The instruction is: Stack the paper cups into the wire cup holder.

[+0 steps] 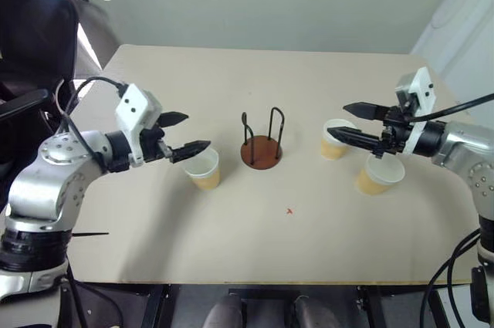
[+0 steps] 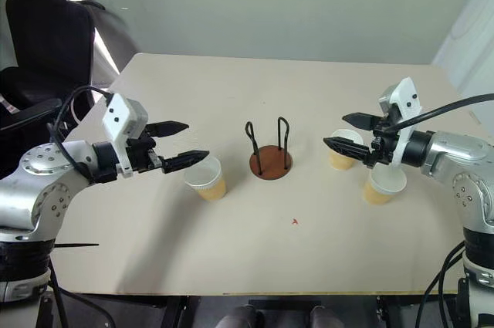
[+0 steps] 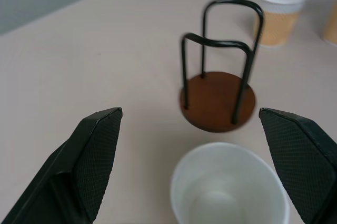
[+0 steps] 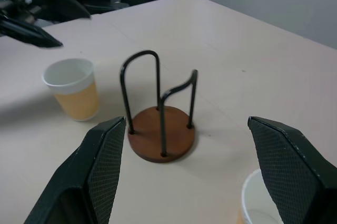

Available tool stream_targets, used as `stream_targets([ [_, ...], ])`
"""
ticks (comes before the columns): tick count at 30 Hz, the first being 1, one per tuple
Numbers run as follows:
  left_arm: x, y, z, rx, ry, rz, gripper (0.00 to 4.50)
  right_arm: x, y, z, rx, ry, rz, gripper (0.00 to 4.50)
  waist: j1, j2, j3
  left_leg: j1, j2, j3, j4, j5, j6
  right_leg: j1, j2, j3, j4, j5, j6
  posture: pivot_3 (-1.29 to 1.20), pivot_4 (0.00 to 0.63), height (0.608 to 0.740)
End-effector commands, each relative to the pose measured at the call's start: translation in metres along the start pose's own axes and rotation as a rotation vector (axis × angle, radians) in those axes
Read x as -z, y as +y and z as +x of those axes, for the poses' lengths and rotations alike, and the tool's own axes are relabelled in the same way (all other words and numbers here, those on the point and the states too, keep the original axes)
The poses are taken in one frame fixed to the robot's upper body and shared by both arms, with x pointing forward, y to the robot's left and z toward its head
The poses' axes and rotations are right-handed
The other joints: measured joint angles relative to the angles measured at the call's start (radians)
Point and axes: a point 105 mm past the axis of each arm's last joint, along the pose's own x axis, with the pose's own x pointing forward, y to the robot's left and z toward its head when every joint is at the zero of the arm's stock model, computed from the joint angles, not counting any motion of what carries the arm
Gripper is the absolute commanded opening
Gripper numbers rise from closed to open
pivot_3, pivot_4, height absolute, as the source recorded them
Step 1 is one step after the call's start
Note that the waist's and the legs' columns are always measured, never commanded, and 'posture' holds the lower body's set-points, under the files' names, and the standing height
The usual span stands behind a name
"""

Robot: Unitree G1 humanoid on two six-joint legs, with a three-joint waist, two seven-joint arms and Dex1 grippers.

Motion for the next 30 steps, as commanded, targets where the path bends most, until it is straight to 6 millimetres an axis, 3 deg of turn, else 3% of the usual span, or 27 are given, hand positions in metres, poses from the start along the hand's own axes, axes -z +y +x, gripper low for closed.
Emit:
stream_targets([
  [1, -0.013, 0.003, -0.002, 0.010, -0.014, 0.069, 4.46, -0.009, 0.006, -0.002, 0.000, -0.022, -0.038, 3.80, 0.001, 0.000, 0.000, 0.000, 0.000, 0.000, 0.000, 0.000, 0.000, 0.000, 0.000, 0.000, 0.000, 0.000, 0.000, 0.00, 0.150, 0.740],
  [8, -0.014, 0.006, 0.000, 0.014, -0.013, 0.081, 4.46, -0.003, 0.009, 0.000, -0.008, -0.011, -0.020, 3.80, -0.002, 0.000, 0.000, 0.000, 0.000, 0.000, 0.000, 0.000, 0.000, -0.001, 0.000, 0.000, 0.000, 0.000, 0.000, 0.00, 0.150, 0.740],
  [12, -0.014, 0.006, 0.001, 0.012, -0.013, 0.083, 4.50, -0.002, 0.011, 0.000, -0.028, -0.008, 0.006, 4.48, -0.001, 0.000, 0.000, 0.000, 0.000, 0.000, 0.000, 0.000, 0.000, -0.001, 0.000, 0.000, 0.000, 0.000, 0.000, 0.00, 0.150, 0.740],
  [21, -0.014, -0.005, 0.012, 0.065, -0.032, 0.061, 4.50, -0.006, 0.005, 0.002, 0.013, -0.018, -0.026, 4.48, 0.000, 0.000, 0.000, 0.000, 0.000, 0.000, 0.000, 0.000, 0.000, -0.001, 0.000, 0.001, 0.000, 0.000, 0.000, 0.00, 0.150, 0.740],
  [30, -0.019, -0.017, 0.039, 0.173, -0.026, 0.084, 4.50, -0.013, 0.019, -0.003, -0.052, -0.016, -0.057, 4.48, 0.001, 0.000, 0.000, -0.001, 0.000, 0.000, 0.000, 0.000, 0.001, -0.001, 0.000, 0.001, 0.000, 0.000, 0.000, 0.00, 0.150, 0.740],
])
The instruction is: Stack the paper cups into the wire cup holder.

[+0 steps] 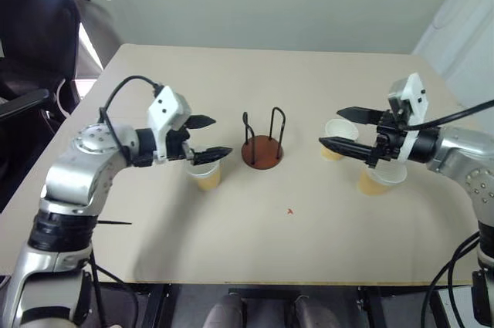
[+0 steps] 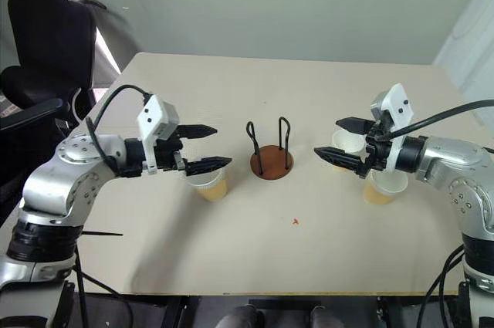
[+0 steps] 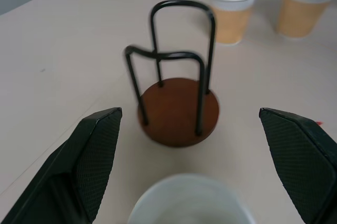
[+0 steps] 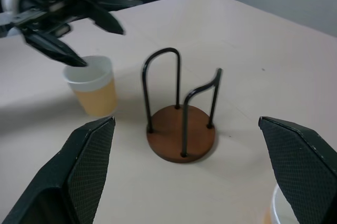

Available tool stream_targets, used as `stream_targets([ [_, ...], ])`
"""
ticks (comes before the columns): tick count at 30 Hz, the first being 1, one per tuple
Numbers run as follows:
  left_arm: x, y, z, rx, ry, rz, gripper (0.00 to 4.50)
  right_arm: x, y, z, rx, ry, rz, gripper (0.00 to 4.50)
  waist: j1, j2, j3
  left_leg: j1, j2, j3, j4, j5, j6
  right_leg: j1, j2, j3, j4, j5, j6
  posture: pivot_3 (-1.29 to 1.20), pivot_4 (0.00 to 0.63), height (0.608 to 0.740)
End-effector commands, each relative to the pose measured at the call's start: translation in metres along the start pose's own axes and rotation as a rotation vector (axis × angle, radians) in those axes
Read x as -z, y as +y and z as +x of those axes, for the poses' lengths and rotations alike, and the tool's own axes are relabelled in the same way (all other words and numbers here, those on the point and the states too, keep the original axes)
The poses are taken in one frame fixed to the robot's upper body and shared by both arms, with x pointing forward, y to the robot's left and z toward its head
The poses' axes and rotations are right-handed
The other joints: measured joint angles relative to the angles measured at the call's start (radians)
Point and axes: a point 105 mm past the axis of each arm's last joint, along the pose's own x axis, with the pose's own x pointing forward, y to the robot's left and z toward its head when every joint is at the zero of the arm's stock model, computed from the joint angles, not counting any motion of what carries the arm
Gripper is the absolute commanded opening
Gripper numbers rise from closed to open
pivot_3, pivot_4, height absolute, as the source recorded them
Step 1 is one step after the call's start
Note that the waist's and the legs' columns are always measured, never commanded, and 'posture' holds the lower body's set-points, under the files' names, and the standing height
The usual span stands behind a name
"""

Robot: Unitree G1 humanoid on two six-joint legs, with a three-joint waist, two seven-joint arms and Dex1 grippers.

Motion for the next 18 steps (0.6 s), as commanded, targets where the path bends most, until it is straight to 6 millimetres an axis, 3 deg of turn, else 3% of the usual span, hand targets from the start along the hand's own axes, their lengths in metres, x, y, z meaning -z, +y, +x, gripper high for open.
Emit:
stream_targets([
  [1, -0.013, 0.000, 0.008, 0.021, -0.019, 0.050, 4.50, -0.014, 0.003, -0.006, 0.003, -0.036, -0.047, 4.48, -0.001, 0.000, 0.000, 0.000, 0.000, 0.000, 0.000, 0.000, 0.000, 0.000, 0.000, 0.000, 0.000, 0.000, 0.000, 0.00, 0.150, 0.740],
  [10, -0.013, -0.005, 0.038, 0.078, -0.024, 0.049, 4.50, -0.017, 0.002, -0.010, 0.021, -0.034, -0.049, 4.48, 0.001, 0.000, 0.000, 0.000, 0.000, 0.001, 0.000, 0.000, 0.001, 0.000, 0.000, 0.000, 0.000, 0.000, 0.000, 0.00, 0.150, 0.740],
  [18, -0.004, -0.003, 0.042, 0.058, -0.012, 0.027, 4.50, -0.021, 0.014, -0.014, -0.037, -0.027, -0.044, 4.48, 0.001, 0.000, 0.000, 0.000, 0.000, 0.001, 0.000, 0.001, 0.001, 0.000, 0.000, 0.000, 0.000, 0.000, 0.001, 0.00, 0.150, 0.740],
])
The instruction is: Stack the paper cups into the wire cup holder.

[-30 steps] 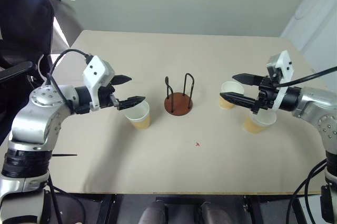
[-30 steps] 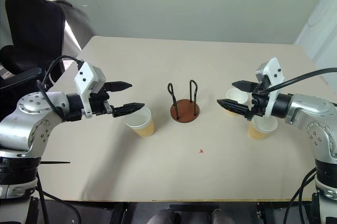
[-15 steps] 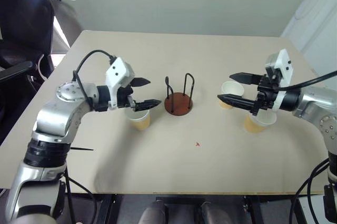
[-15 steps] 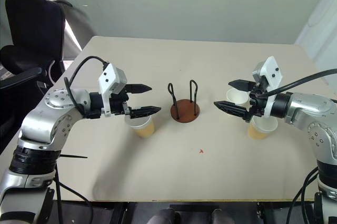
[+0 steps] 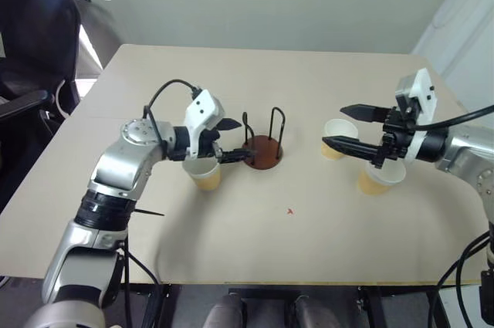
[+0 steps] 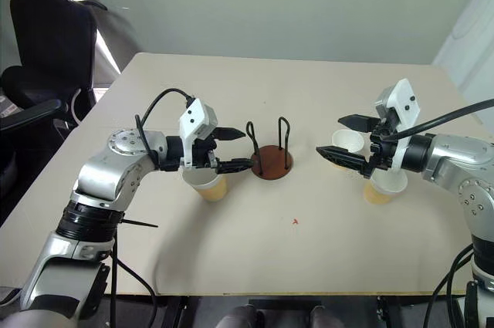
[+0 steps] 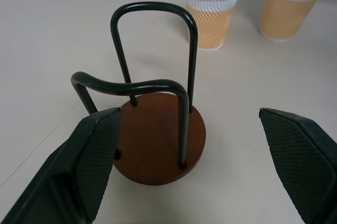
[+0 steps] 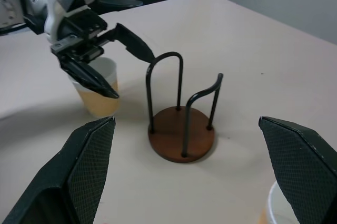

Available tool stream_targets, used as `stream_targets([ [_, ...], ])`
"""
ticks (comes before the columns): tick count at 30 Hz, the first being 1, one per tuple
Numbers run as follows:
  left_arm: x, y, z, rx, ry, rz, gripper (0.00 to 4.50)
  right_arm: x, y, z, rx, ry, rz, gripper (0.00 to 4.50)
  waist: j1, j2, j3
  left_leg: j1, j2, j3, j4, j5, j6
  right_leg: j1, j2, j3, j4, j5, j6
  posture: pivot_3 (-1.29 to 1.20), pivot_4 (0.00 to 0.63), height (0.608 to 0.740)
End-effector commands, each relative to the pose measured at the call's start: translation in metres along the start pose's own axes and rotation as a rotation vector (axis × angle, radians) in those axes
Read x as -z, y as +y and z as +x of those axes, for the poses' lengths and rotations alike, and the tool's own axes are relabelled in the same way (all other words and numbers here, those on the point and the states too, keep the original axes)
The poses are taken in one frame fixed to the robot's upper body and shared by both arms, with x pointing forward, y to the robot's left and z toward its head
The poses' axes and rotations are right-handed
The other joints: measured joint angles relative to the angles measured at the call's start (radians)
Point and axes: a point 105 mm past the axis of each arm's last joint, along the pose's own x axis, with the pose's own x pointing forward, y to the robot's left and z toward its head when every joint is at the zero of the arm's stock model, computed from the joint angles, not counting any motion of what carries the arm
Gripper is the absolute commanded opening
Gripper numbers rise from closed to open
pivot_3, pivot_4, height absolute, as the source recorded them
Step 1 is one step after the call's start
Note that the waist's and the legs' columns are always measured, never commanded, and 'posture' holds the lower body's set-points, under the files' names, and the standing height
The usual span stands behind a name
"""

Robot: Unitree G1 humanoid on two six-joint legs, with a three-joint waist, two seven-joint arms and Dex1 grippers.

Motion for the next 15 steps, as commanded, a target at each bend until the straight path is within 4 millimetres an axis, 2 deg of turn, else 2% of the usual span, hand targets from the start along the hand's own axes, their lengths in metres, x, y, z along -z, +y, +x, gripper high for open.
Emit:
stream_targets([
  [1, -0.007, 0.004, -0.004, -0.026, -0.019, 0.028, 4.50, -0.014, 0.014, -0.007, -0.056, -0.022, -0.049, 4.48, 0.001, 0.000, 0.000, 0.000, 0.000, 0.000, 0.000, 0.000, 0.000, 0.000, 0.000, 0.000, 0.000, 0.000, 0.000, 0.00, 0.150, 0.740],
  [6, 0.000, 0.007, -0.004, -0.041, -0.011, -0.001, 4.50, -0.010, 0.021, -0.006, -0.087, 0.004, -0.054, 4.48, 0.001, 0.000, 0.000, 0.000, 0.000, 0.000, 0.000, 0.000, 0.000, 0.000, 0.000, 0.000, 0.000, 0.000, 0.001, 0.00, 0.150, 0.740],
  [15, 0.002, 0.014, 0.016, -0.023, -0.012, -0.059, 4.50, -0.014, 0.019, -0.004, -0.089, -0.008, -0.059, 4.48, 0.003, 0.000, 0.000, 0.000, 0.000, 0.001, 0.001, 0.001, 0.001, 0.000, 0.000, 0.000, 0.000, 0.000, 0.001, 0.00, 0.150, 0.740],
])
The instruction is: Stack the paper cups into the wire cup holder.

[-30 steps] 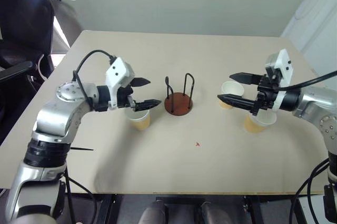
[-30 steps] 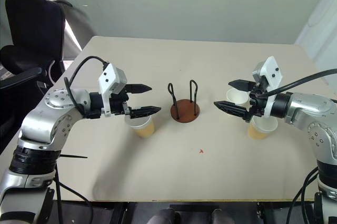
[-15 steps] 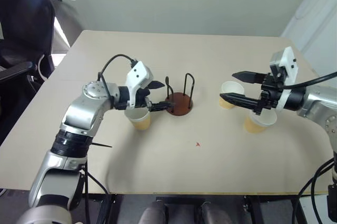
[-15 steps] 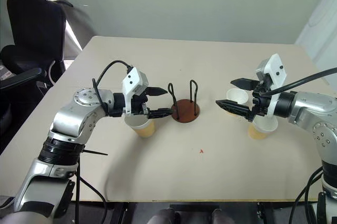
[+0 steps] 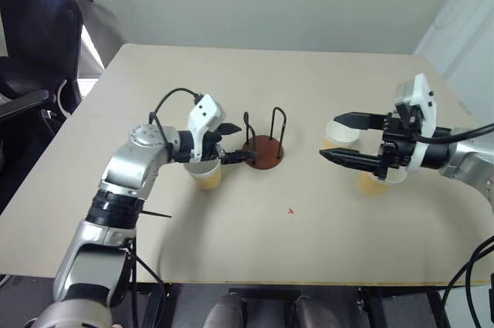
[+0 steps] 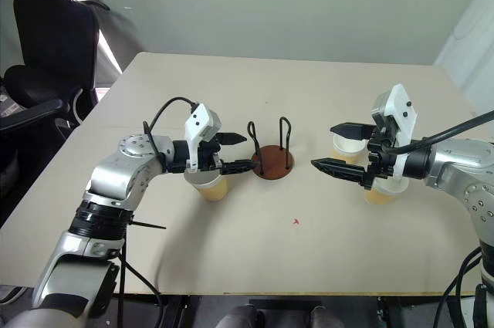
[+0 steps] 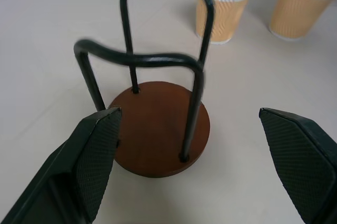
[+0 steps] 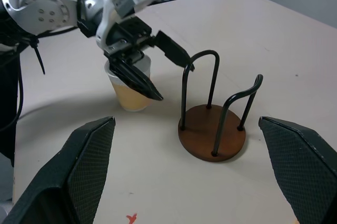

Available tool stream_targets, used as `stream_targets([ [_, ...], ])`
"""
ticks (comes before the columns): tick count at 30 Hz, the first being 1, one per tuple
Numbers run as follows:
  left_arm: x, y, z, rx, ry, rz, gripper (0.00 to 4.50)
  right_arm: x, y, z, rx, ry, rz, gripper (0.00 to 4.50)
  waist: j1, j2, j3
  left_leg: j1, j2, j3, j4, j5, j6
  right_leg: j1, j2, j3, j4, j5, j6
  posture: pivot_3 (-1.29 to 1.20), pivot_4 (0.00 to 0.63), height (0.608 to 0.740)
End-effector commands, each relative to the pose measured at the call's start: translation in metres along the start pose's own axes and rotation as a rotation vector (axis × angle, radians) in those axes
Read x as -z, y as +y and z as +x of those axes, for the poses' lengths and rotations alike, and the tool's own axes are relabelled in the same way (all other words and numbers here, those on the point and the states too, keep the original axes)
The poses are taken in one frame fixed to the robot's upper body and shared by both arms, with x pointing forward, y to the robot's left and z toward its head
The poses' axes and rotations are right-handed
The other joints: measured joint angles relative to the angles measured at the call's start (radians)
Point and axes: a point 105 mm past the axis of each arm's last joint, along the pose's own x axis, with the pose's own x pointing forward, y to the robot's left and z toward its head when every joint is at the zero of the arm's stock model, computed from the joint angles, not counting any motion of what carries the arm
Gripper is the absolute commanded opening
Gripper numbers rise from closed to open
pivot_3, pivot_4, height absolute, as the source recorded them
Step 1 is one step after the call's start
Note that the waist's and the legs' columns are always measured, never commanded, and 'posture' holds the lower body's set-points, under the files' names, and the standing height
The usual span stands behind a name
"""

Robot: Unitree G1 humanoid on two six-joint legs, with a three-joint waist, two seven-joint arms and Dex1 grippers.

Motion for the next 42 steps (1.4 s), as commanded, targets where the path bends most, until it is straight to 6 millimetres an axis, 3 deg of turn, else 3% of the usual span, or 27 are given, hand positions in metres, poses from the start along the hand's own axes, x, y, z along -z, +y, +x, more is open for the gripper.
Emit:
stream_targets([
  [1, -0.017, 0.007, 0.006, -0.012, -0.026, 0.053, 4.50, -0.011, 0.001, -0.002, -0.001, -0.025, -0.046, 4.48, 0.001, 0.000, 0.000, 0.000, 0.000, 0.000, 0.000, 0.000, 0.000, 0.000, 0.000, 0.000, 0.000, 0.000, 0.000, 0.00, 0.150, 0.740],
  [15, -0.026, 0.006, 0.026, 0.039, -0.033, 0.077, 4.50, -0.010, 0.001, -0.002, 0.021, -0.032, -0.038, 4.48, 0.003, 0.000, 0.000, -0.001, 0.000, 0.000, 0.000, 0.000, 0.001, 0.000, 0.000, 0.000, 0.000, 0.000, 0.001, 0.00, 0.150, 0.740],
  [19, -0.025, 0.001, 0.029, 0.064, -0.028, 0.077, 3.54, -0.009, 0.000, -0.002, 0.027, -0.034, -0.036, 4.50, 0.004, 0.000, 0.000, -0.001, 0.000, 0.000, 0.001, 0.000, 0.001, 0.000, 0.000, 0.000, 0.000, 0.000, 0.001, 0.00, 0.150, 0.740],
  [28, -0.022, -0.004, 0.034, 0.091, -0.016, 0.079, 0.10, -0.007, -0.003, -0.005, 0.052, -0.037, -0.031, 4.50, 0.005, 0.000, 0.000, -0.001, 0.000, 0.001, 0.002, 0.001, 0.001, 0.000, 0.000, 0.000, 0.000, 0.000, 0.001, 0.00, 0.150, 0.740],
  [36, -0.034, -0.012, 0.034, 0.147, -0.031, 0.127, 0.03, -0.005, -0.007, -0.012, 0.072, -0.010, -0.034, 4.50, 0.007, 0.000, 0.000, -0.002, 0.000, 0.001, 0.003, 0.001, 0.001, 0.000, 0.000, 0.000, 0.000, 0.000, 0.002, 0.00, 0.150, 0.740],
  [42, -0.050, -0.038, 0.030, 0.257, -0.030, 0.236, 0.03, -0.001, -0.007, -0.031, 0.062, 0.088, -0.069, 4.50, 0.015, 0.000, 0.000, -0.007, 0.000, 0.001, 0.004, 0.000, 0.002, -0.003, 0.000, 0.000, 0.001, 0.001, 0.003, 0.00, 0.150, 0.740],
])
